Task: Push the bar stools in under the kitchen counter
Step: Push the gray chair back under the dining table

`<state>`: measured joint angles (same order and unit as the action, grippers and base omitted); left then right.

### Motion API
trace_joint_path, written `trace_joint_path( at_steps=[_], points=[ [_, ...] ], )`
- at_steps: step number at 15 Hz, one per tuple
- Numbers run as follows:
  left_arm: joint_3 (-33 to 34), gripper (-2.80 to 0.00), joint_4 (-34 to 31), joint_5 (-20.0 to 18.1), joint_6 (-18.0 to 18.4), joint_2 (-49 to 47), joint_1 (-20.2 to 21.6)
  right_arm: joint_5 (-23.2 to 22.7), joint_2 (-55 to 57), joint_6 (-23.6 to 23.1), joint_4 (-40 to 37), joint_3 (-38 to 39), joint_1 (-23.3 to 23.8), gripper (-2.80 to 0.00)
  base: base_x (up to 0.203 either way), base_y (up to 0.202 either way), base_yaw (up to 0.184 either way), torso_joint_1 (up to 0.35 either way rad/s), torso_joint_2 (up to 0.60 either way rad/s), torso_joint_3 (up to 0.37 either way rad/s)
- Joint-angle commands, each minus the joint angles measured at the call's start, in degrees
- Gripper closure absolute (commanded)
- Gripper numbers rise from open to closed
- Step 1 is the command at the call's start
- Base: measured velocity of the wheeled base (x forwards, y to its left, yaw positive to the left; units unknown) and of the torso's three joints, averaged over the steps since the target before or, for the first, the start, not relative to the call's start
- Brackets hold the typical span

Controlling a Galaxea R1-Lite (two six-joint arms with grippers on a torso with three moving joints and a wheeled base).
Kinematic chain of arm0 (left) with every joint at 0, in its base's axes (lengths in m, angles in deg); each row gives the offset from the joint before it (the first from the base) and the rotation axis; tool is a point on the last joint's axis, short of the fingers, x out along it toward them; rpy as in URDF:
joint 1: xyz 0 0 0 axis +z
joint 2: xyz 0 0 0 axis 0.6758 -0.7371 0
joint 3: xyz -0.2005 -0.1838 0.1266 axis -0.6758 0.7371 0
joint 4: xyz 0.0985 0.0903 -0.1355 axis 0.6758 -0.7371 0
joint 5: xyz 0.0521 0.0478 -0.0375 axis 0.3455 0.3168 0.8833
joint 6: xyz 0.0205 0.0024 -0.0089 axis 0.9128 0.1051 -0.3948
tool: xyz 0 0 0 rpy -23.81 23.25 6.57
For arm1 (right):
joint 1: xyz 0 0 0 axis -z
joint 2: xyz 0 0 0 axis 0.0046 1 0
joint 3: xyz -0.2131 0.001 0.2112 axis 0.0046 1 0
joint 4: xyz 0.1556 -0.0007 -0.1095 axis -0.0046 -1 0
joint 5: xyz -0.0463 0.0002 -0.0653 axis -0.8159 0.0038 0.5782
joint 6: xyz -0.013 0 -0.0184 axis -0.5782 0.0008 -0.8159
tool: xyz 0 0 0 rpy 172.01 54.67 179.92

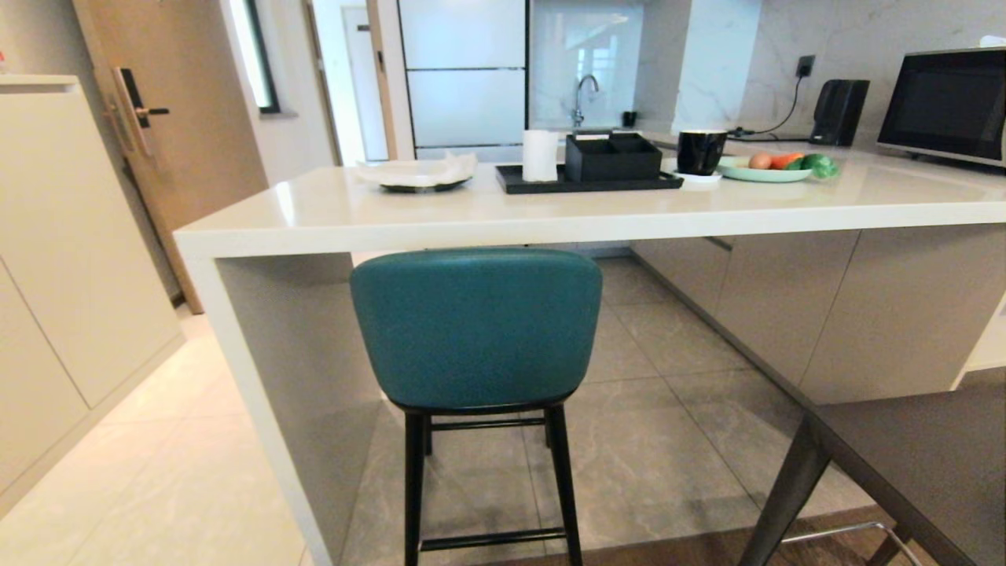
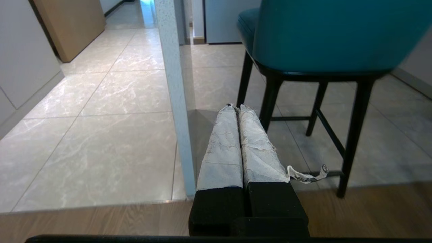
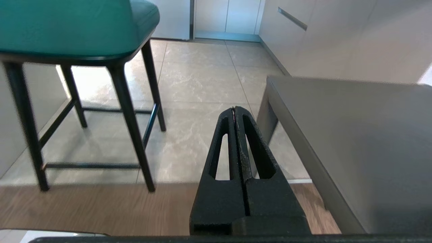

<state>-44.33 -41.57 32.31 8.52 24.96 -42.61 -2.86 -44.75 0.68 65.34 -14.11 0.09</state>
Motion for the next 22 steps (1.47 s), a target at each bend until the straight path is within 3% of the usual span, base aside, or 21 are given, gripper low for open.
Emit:
trace_joint_path(
  at_steps=[1,14,22],
  points=[
    [0.0,0.00,0.0,0.0,0.0,-0.1,0.0,-0.1,0.0,-0.1,0.0,0.0,0.0,0.00,-0.197,0.000,0.002,0.002,0.01,0.002],
    [0.0,0.00,0.1,0.0,-0.3,-0.1,-0.1,-0.1,-0.1,0.0,0.1,0.1,0.0,0.00,-0.197,0.000,-0.001,0.002,0.00,0.002],
    [0.0,0.00,0.1,0.2,-0.8,-0.1,-0.1,-0.1,0.0,0.0,0.1,0.1,0.0,0.00,-0.012,0.000,-0.001,-0.001,0.00,0.001]
  ],
)
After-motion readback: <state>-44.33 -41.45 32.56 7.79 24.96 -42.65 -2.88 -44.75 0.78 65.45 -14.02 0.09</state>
